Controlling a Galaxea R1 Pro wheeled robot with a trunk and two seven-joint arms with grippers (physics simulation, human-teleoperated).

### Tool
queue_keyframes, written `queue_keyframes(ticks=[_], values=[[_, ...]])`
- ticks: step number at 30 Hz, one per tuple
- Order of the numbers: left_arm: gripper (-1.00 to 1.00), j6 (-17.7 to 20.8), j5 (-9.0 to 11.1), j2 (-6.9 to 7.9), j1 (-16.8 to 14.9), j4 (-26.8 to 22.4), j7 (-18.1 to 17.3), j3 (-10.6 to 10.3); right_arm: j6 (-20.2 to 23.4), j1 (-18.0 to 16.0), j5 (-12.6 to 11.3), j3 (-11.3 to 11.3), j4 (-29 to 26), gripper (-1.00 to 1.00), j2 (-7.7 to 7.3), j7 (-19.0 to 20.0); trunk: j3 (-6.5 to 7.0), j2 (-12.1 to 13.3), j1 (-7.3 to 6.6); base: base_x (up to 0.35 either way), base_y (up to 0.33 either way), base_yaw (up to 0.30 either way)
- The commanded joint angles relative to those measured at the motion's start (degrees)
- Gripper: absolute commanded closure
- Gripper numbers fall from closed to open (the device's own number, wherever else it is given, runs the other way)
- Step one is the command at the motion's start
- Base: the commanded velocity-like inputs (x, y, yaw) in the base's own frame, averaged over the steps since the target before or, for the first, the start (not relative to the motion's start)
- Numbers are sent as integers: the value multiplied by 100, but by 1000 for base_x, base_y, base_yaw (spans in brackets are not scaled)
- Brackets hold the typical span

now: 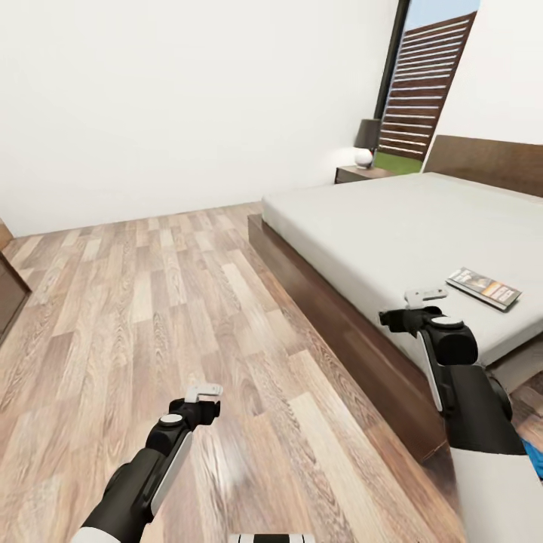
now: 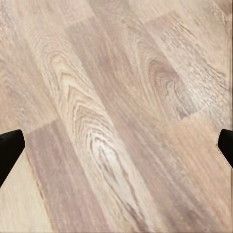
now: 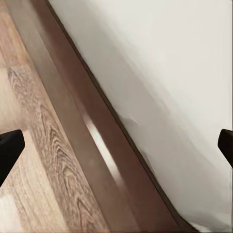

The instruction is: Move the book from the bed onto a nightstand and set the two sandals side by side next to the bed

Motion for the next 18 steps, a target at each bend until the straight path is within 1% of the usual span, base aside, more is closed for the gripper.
queue_keyframes(ticks=[1,2,4,5,8,13,18], values=[[-100,17,59,2,-3,-6,50,-13,-82,75,56,-72,-8,-100,0,81,1,-2,-1,1,71,-265],[-100,11,58,2,-3,-6,51,-16,-265,225,55,-210,-10,-100,0,108,6,-2,-1,0,45,-265],[-100,-11,56,2,-3,-6,51,-20,-405,370,52,-346,-15,-100,0,128,17,-2,-1,0,33,-265],[-100,-155,53,2,-3,-6,57,-29,-666,661,49,-562,-15,-100,1,151,23,-2,-1,0,33,-265],[-100,-208,47,2,-3,-6,62,-44,-824,748,50,-612,-15,-100,11,146,39,-2,-1,0,108,-265],[-100,-233,41,2,-3,-6,75,-44,-960,912,51,-637,-15,-100,55,145,66,-2,-1,-14,218,-265],[-100,-245,60,2,-3,-1,74,-1,-995,1023,51,-644,-15,-100,79,147,93,-2,-1,-150,226,-265]])
